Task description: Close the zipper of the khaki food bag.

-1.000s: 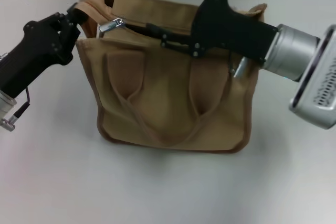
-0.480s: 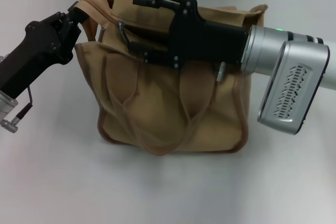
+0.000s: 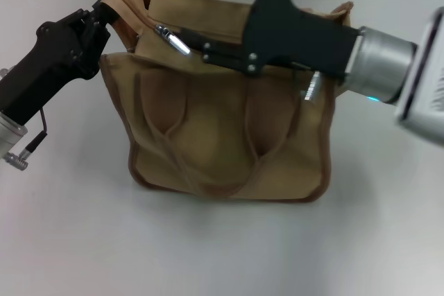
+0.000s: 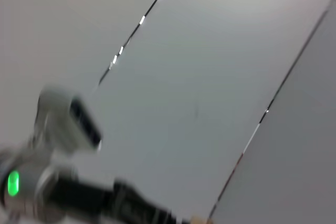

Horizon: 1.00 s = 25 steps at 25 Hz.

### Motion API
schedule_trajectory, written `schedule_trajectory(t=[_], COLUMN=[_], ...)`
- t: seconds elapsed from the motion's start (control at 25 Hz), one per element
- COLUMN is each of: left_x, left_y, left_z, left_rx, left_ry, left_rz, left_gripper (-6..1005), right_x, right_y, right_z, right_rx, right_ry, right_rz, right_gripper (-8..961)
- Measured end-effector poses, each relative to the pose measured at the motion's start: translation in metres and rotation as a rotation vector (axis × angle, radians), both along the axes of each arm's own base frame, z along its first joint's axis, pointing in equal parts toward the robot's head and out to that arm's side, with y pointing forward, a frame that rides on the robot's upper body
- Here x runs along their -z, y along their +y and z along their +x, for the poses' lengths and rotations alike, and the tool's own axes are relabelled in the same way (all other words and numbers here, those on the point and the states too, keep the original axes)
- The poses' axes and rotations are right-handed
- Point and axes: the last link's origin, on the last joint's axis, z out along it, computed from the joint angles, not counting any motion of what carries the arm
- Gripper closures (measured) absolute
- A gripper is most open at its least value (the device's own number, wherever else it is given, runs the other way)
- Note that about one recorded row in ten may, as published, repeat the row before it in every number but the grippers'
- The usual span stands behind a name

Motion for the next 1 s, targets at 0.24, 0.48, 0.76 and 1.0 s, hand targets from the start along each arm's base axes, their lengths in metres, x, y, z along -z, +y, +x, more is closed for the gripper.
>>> schedule_trajectory(t=[0.24, 0.48, 0.76, 1.0], left_x=[0.000, 0.001, 0.002, 0.003], left_y=[0.003, 0.003, 0.002, 0.000], left_z=[0.002, 0.004, 0.005, 0.004], left_rx=[0.008, 0.015, 0.026, 0.026], left_ry=[0.005, 0.004, 0.008, 0.011], left_rz=[0.000, -0.004, -0.009, -0.015], left_gripper=[980, 980, 979, 979], right_x=[-0.030, -0.033, -0.032, -0.035], right_y=[-0.006, -0.015, -0.019, -0.014], right_z=[0.003, 0.002, 0.005, 0.007], right_rx=[0.145, 0.332, 0.507, 0.584], right_ry=[0.148, 0.071, 0.036, 0.080], right_rz=[-0.351, -0.743, -0.930, -0.967], right_gripper=[228, 228, 228, 228])
